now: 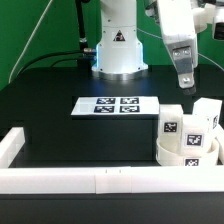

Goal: Assemble stool

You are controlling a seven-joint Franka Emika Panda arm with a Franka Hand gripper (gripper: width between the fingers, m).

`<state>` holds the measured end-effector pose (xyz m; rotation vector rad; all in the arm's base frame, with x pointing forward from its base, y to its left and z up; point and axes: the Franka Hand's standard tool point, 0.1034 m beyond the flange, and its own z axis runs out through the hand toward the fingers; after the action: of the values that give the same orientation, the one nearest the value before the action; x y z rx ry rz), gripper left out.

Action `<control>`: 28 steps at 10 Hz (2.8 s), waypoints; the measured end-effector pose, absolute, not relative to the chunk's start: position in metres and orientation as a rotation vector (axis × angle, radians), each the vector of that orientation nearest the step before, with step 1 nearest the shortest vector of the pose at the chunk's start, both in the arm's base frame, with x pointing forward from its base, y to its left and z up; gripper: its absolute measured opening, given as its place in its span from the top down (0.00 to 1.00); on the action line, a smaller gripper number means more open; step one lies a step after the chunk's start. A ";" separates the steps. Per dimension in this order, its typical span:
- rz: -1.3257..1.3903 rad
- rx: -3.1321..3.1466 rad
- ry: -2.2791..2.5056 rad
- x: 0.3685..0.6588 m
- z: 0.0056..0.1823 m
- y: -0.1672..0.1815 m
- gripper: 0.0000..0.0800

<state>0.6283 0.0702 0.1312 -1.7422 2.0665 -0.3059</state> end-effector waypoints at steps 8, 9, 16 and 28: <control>-0.530 -2.697 0.972 0.633 0.130 0.063 0.19; -0.545 -2.739 0.890 0.634 0.131 0.060 0.19; -0.399 -3.002 0.285 0.620 0.118 0.068 0.19; 0.002 -3.054 0.271 0.586 0.078 0.058 0.19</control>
Offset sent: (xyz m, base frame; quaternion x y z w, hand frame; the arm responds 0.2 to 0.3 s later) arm 0.0011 0.0214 0.0002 -0.0764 -0.0456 -0.4690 0.8787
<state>0.5855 0.0575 0.0784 -3.0545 0.2713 0.0017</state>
